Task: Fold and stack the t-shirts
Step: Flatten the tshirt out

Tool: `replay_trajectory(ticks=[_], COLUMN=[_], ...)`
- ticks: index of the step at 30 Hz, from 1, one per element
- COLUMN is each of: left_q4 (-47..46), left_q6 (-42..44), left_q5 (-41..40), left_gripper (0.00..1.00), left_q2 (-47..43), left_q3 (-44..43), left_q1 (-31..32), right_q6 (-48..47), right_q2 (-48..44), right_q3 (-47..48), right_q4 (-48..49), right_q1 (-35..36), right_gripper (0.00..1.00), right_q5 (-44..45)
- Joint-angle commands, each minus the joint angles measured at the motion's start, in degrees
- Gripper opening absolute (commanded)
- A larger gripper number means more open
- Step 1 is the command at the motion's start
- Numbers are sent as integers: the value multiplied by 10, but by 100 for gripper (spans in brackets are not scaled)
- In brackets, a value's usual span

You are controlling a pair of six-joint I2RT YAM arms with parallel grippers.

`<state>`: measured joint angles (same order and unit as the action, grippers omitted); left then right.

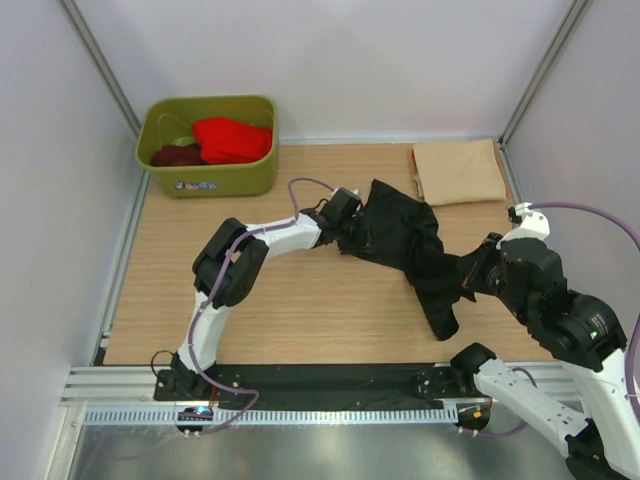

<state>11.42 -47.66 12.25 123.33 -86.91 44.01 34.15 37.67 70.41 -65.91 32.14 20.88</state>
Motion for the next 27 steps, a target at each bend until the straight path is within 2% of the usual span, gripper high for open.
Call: replay_trajectory(ticks=[1, 6, 12, 15, 16, 18, 19, 24, 27], left_q4=[25, 35, 34, 36, 35, 38, 40, 148, 239], left_q6=[0, 2, 3, 2, 0, -6, -9, 9, 36], left_q5=[-28, -58, -52, -46, -45, -41, -39, -53, -60], left_gripper=[45, 45, 43, 28, 15, 2, 0, 0, 3], left_q2=[2, 9, 22, 24, 23, 10, 3, -55, -81], left_q3=[-25, -26, -40, -47, -47, -48, -51, -121, -192], left_q1=[12, 16, 16, 16, 16, 16, 15, 3, -13], right_q6=[-7, -6, 2, 7, 7, 8, 8, 27, 38], right_q2=[-5, -8, -15, -19, -20, -20, -21, -12, 1], right_q3=[0, -3, -9, -12, -12, -18, -22, -77, -70], right_q4=[14, 15, 13, 12, 12, 12, 15, 58, 79], right_q1=[0, 1, 0, 1, 1, 1, 1, 1, 1], right_gripper=[1, 1, 1, 1, 1, 1, 1, 1, 1], right_q5=[8, 0, -1, -1, -1, 2, 4, 4, -1])
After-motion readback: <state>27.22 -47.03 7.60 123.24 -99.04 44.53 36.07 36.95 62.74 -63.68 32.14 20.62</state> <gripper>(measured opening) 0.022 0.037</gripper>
